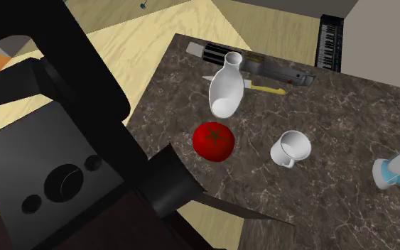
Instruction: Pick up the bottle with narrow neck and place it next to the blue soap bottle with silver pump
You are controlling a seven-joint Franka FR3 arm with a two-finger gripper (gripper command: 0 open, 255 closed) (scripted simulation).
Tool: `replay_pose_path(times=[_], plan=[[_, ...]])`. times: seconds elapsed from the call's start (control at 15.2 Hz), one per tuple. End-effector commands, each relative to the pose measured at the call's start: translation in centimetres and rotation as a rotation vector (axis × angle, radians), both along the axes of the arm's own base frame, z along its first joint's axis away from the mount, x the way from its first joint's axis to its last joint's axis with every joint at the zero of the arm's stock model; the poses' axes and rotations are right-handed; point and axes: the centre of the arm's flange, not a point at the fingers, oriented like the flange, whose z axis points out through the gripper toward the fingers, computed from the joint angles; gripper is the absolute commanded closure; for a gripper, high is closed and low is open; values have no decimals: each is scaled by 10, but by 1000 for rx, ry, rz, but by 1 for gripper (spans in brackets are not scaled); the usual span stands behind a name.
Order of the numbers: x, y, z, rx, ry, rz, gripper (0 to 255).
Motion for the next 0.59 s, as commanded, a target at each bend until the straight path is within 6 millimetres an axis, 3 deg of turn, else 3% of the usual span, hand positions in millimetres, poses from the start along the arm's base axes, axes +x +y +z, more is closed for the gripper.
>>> replay_pose_path(times=[0.0, 0.53], plan=[[0, 0, 0, 0, 0, 0, 0], [63, 29, -76, -15, -32, -2, 0]])
